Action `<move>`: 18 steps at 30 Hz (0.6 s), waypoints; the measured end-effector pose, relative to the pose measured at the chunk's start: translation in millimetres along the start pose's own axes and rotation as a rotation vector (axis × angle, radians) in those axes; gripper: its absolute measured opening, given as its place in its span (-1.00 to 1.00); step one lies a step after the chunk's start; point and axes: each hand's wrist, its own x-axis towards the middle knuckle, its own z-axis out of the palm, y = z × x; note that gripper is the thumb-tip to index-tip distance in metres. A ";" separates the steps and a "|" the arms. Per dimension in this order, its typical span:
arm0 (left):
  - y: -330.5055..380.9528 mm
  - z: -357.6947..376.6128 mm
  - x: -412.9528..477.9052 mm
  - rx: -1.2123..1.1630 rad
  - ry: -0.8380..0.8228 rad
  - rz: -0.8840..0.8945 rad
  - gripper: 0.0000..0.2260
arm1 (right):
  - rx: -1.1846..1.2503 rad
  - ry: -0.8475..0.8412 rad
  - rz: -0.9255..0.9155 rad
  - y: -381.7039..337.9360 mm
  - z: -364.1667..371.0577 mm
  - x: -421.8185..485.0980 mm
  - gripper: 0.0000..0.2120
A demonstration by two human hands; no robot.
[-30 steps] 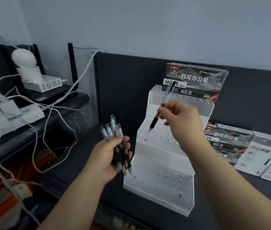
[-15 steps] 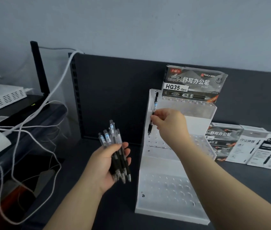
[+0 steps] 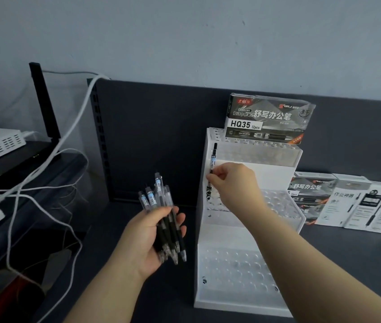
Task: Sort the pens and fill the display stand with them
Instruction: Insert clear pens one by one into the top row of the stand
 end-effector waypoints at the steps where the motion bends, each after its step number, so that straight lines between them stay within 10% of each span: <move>1: 0.4 0.7 -1.0 -0.004 -0.003 -0.007 -0.77 | -0.008 0.002 -0.004 0.1 0.2 -0.1 -0.86; 9: 1.1 1.9 -8.0 -0.045 -0.031 -0.040 -0.83 | 0.136 0.132 -0.026 -9.3 -8.2 -23.5 -0.87; 18: 1.4 12.7 -13.9 0.030 -0.125 0.010 -0.81 | 0.230 -0.284 0.001 -21.8 8.6 -70.5 -0.89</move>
